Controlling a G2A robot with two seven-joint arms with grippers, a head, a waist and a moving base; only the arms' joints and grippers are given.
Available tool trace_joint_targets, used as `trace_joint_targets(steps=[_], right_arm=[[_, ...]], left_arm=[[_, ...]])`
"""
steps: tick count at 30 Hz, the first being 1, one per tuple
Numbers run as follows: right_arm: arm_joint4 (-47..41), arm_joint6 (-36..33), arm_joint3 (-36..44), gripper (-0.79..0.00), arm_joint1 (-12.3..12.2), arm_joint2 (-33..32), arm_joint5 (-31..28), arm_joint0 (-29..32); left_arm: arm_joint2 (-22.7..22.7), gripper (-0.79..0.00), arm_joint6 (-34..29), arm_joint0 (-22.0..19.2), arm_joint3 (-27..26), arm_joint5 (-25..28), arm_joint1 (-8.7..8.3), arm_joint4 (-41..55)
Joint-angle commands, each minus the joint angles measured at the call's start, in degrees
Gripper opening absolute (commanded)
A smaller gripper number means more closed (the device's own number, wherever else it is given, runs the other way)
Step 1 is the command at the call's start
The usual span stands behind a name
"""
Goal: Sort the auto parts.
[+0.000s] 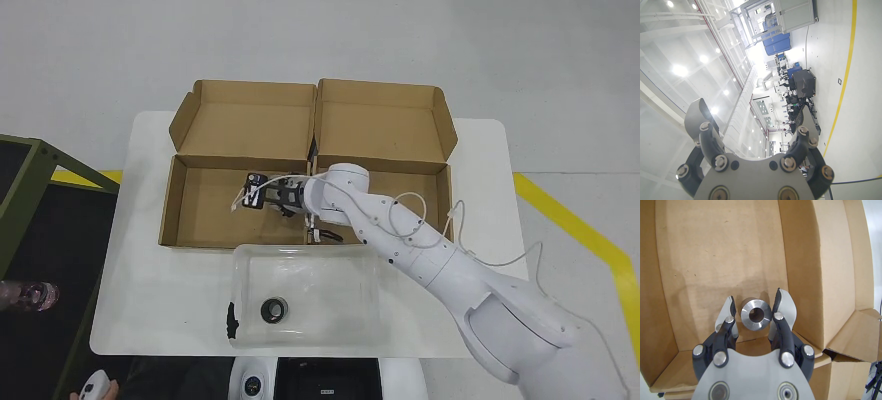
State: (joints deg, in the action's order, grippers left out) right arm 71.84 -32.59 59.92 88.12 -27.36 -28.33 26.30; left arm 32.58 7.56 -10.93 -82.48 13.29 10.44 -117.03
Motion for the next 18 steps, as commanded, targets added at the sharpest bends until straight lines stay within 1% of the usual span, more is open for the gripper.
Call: trace_joint_targets(steps=[1,8,12,14,17,18], right_arm=[[0.1,1.0,0.9,-0.403,-0.2,-0.9,-0.2,0.1],[0.1,1.7,8.4,-0.397,-2.0,-5.6,-2.9,2.6],[-0.4,1.0,15.1,-0.348,-3.6,-8.9,-5.5,5.9],[-0.5,0.4,18.9,-0.339,-4.5,-10.6,-6.7,8.1],[-0.6,-0.8,24.5,-0.243,-5.9,-12.8,-9.2,11.9],[-0.7,-1.1,26.3,-0.185,-6.3,-13.5,-10.1,13.2]], left_arm=[[0.0,0.000,0.0,0.0,0.0,0.0,0.00,0.0],[0.0,0.000,0.0,0.0,0.0,0.0,0.00,0.0],[0.0,0.000,0.0,0.0,0.0,0.0,0.00,0.0],[0.0,0.000,0.0,0.0,0.0,0.0,0.00,0.0],[0.0,0.000,0.0,0.0,0.0,0.0,0.00,0.0],[0.0,0.000,0.0,0.0,0.0,0.0,0.00,0.0]])
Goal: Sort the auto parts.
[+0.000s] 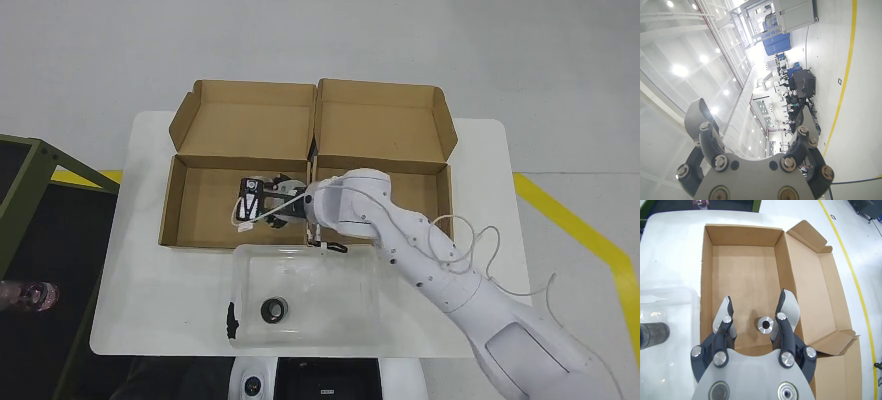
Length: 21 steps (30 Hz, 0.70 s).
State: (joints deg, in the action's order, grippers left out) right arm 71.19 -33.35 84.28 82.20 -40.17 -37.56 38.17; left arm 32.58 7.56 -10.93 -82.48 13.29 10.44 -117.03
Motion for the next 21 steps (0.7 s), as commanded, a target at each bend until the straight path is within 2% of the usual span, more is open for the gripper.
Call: trace_joint_targets(steps=[1,12,21], right_arm=[[0.1,-0.8,3.6,-0.148,-0.8,-1.3,-1.6,2.6],[1.7,-2.2,19.1,-0.175,-4.7,-6.6,-7.7,16.7],[4.5,-2.1,25.1,-0.172,-6.6,-7.3,-11.6,23.8]], left_arm=[[0.0,0.000,0.0,0.0,0.0,0.0,0.00,0.0],[0.0,0.000,0.0,0.0,0.0,0.0,0.00,0.0],[0.0,0.000,0.0,0.0,0.0,0.0,0.00,0.0]])
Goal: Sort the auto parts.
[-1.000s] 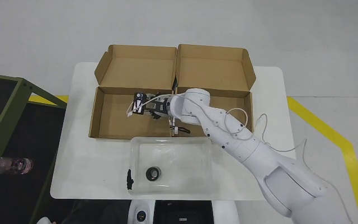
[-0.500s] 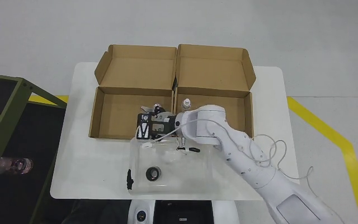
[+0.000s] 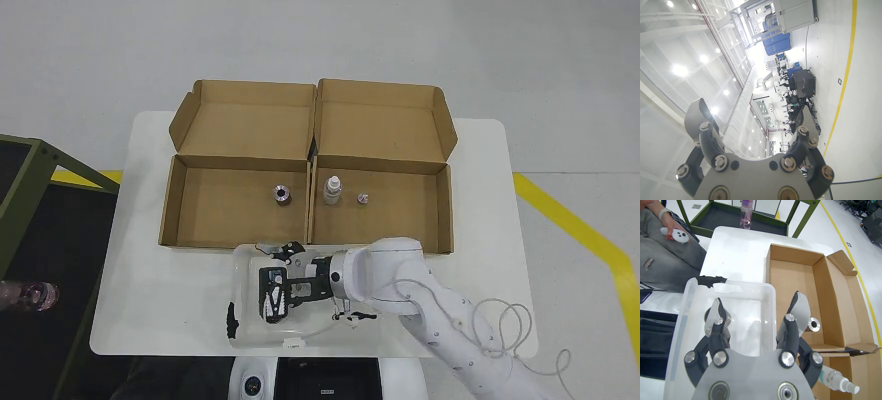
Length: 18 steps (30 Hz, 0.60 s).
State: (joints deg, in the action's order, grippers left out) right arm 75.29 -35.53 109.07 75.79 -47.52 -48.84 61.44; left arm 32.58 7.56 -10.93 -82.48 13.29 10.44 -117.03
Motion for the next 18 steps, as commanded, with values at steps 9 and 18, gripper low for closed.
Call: trace_joint_targets(steps=[9,18], right_arm=[[4.0,1.4,0.9,-0.191,-1.1,1.3,-2.2,3.5],[6.3,3.0,-0.8,-0.200,-1.5,3.4,-2.4,4.4]], left_arm=[[0.0,0.000,0.0,0.0,0.0,0.0,0.00,0.0],[0.0,0.000,0.0,0.0,0.0,0.0,0.00,0.0]])
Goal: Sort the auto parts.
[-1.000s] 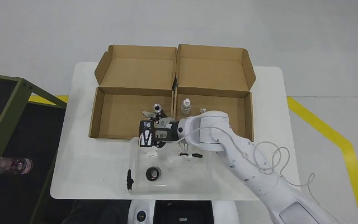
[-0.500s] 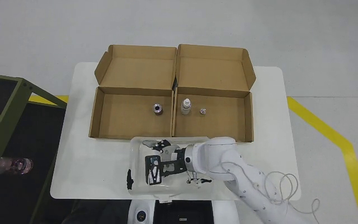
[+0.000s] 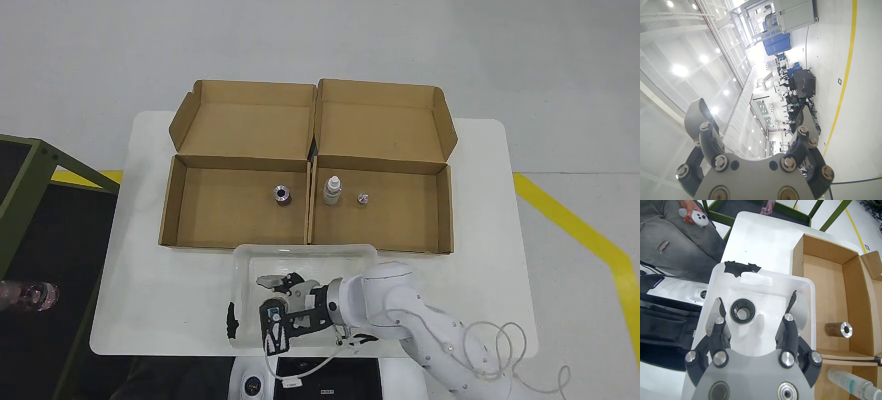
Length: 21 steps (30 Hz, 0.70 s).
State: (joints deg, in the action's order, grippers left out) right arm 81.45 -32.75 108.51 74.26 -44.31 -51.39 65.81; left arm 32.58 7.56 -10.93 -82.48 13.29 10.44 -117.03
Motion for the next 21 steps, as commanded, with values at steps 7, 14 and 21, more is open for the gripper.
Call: trace_joint_targets(steps=[7,14,21], right_arm=[[2.0,0.9,-3.3,-0.175,0.1,2.3,0.8,-0.7],[2.9,2.0,-6.3,-0.154,0.4,4.0,2.0,-1.7],[3.4,3.0,-9.7,-0.154,0.9,5.7,3.2,-3.2]], left_arm=[[0.0,0.000,0.0,0.0,0.0,0.0,0.00,0.0],[0.0,0.000,0.0,0.0,0.0,0.0,0.00,0.0],[0.0,0.000,0.0,0.0,0.0,0.0,0.00,0.0]])
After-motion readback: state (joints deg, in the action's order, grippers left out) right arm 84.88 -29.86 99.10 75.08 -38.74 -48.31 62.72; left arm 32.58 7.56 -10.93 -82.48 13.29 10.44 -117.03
